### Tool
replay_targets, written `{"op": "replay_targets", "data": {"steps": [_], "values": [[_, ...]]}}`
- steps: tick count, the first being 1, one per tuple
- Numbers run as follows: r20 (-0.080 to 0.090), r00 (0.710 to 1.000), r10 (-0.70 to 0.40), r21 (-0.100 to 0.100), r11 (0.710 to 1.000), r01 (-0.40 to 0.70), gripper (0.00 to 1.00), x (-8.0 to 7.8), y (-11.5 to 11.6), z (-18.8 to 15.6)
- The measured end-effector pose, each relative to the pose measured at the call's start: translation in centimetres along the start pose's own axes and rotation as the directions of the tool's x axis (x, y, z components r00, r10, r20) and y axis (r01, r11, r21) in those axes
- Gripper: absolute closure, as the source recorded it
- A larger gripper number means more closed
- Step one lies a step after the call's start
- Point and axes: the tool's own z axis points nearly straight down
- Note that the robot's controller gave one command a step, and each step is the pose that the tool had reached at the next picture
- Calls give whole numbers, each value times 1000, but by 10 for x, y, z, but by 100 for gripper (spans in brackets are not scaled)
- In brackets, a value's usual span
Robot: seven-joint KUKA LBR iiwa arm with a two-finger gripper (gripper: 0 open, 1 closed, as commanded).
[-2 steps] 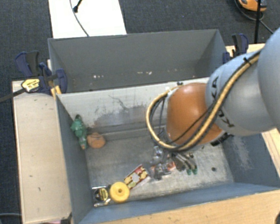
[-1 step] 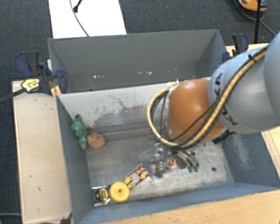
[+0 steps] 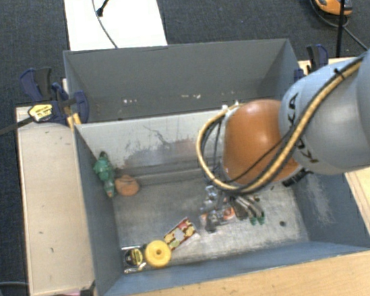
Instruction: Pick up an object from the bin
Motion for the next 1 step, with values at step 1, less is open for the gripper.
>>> {"op": "replay_targets", "data": {"steps": [1], "values": [[2, 1000, 0, 0, 1000, 0, 100, -1, 0, -6]]}}
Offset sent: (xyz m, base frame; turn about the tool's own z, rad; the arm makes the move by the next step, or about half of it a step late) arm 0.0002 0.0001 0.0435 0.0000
